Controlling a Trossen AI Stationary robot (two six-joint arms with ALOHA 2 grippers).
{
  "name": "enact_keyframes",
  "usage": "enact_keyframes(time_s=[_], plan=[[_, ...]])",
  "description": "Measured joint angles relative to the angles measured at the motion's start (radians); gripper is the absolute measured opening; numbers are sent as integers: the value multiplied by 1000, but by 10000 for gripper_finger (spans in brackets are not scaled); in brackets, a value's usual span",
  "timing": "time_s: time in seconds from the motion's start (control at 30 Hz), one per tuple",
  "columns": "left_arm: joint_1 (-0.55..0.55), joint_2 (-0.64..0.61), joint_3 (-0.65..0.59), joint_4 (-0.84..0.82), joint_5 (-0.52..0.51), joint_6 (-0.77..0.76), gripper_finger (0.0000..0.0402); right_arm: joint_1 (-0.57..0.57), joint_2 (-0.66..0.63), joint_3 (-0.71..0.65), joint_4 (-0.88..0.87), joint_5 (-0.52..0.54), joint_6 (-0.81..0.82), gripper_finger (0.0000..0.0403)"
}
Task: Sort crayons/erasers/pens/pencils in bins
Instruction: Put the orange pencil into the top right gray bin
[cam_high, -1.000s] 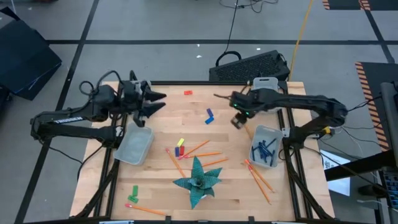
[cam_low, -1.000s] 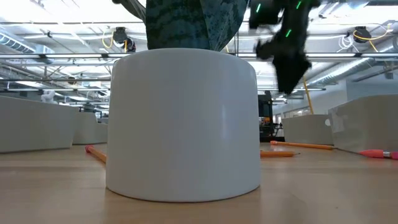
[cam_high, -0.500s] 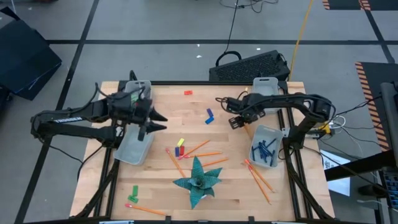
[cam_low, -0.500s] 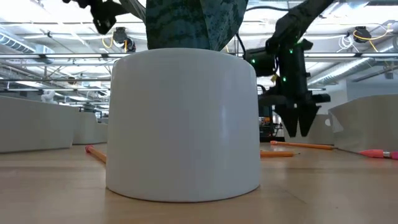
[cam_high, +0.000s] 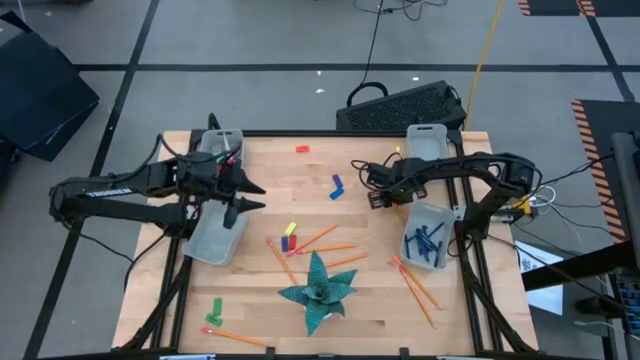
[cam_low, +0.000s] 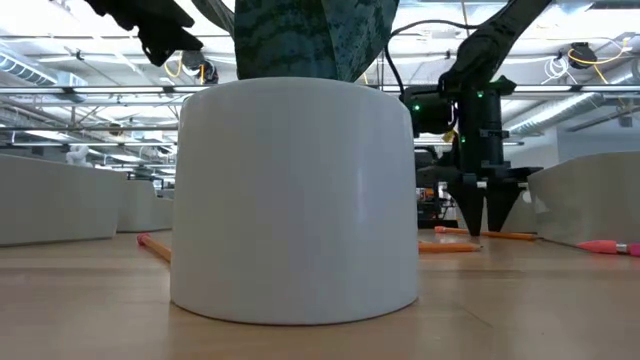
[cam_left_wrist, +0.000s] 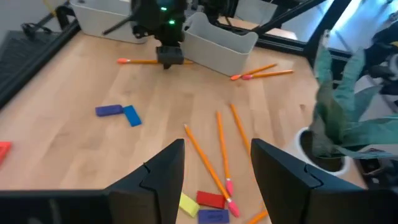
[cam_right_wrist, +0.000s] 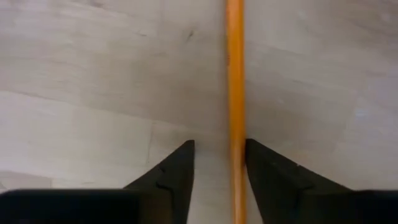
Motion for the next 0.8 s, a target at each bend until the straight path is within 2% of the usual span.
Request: enact_keyframes(time_s=[0.13,0.37,0.5,0.63,0.8], plan=[[0,0,0,-1,-48,32,186,15,0,-5,10,16,27,85],[0,0,0,1,-51,46,186,22,-1,-5,7,32,49,13],[0,0,0,-34,-51,60,186,27,-45,-3,21,23,106,15],[6,2,0,-93,-56,114,186,30,-144,32,31,-16,130,17],[6,2,0,-106,-96,60,186,6,-282,127,-28,75,149,15]])
